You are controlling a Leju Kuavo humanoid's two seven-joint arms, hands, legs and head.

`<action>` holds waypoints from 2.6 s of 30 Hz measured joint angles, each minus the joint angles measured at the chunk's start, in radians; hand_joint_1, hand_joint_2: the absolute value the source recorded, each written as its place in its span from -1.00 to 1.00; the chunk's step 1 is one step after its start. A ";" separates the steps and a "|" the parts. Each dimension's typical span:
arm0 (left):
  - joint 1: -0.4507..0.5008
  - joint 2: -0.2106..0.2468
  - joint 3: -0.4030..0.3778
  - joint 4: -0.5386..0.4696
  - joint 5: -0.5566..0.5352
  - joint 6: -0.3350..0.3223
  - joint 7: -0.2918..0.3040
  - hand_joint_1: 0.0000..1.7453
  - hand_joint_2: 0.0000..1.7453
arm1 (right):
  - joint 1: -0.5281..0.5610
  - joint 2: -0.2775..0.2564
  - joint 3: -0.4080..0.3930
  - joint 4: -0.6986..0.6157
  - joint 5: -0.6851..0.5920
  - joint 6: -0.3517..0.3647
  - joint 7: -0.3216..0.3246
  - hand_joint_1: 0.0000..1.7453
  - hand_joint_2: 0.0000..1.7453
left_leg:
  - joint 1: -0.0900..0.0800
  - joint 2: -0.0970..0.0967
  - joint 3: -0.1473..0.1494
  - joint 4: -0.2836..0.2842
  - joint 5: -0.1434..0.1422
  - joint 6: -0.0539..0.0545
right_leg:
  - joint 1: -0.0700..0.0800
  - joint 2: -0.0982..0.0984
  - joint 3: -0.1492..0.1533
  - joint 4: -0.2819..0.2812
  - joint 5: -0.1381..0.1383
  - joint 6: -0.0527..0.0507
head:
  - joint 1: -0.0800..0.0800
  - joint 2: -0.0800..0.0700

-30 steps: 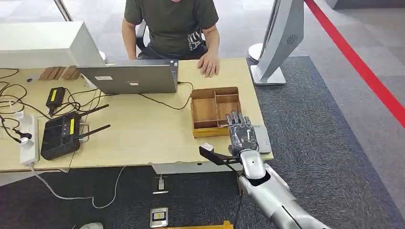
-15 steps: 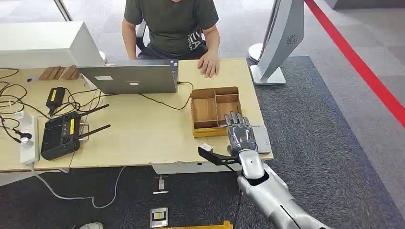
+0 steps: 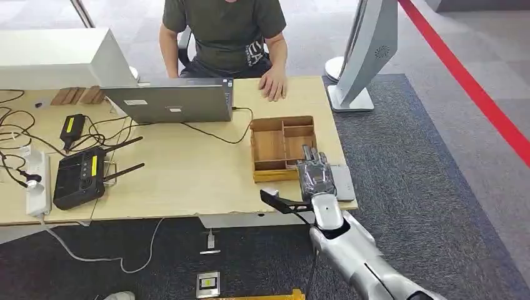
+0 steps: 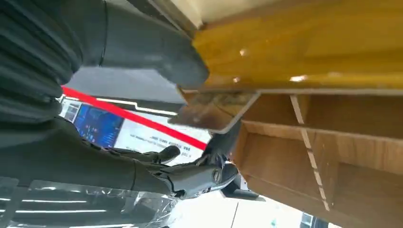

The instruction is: Pass the card to the sensor for recognition and then transmit it.

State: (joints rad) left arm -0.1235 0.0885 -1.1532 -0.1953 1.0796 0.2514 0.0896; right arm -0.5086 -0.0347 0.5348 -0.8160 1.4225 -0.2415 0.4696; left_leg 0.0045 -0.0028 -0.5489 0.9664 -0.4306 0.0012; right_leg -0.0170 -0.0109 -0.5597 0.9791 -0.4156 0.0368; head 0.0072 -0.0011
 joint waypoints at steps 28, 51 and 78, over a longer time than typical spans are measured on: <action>0.000 0.002 0.000 0.000 -0.006 -0.002 -0.017 -1.00 -1.00 | -0.002 -0.024 -0.004 0.016 0.008 -0.082 -0.021 1.00 1.00 | 0.000 0.000 0.000 0.000 0.000 0.000 | 0.000 0.000 0.000 0.000 0.000 0.000 | 0.000 0.000; 0.000 0.004 -0.006 0.000 -0.019 -0.011 -0.027 -1.00 -1.00 | -0.002 -0.087 -0.024 -0.312 0.119 0.029 -0.039 1.00 1.00 | 0.000 0.000 0.000 0.000 0.000 0.000 | 0.000 0.000 0.000 0.000 0.000 0.000 | 0.000 0.000; -0.007 0.006 -0.048 0.000 -0.098 -0.040 -0.074 -1.00 -1.00 | -0.295 -0.022 0.082 -0.231 0.140 0.056 -0.076 1.00 1.00 | 0.000 -0.001 -0.001 0.000 0.001 0.000 | 0.000 0.000 0.000 0.001 0.000 0.000 | 0.001 0.000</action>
State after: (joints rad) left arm -0.1302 0.0946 -1.2016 -0.1953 0.9812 0.2117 0.0160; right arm -0.8031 -0.0563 0.6172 -1.0470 1.5621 -0.1857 0.3941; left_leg 0.0045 -0.0035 -0.5502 0.9664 -0.4301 0.0009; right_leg -0.0169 -0.0111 -0.5602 0.9797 -0.4153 0.0366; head 0.0080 -0.0011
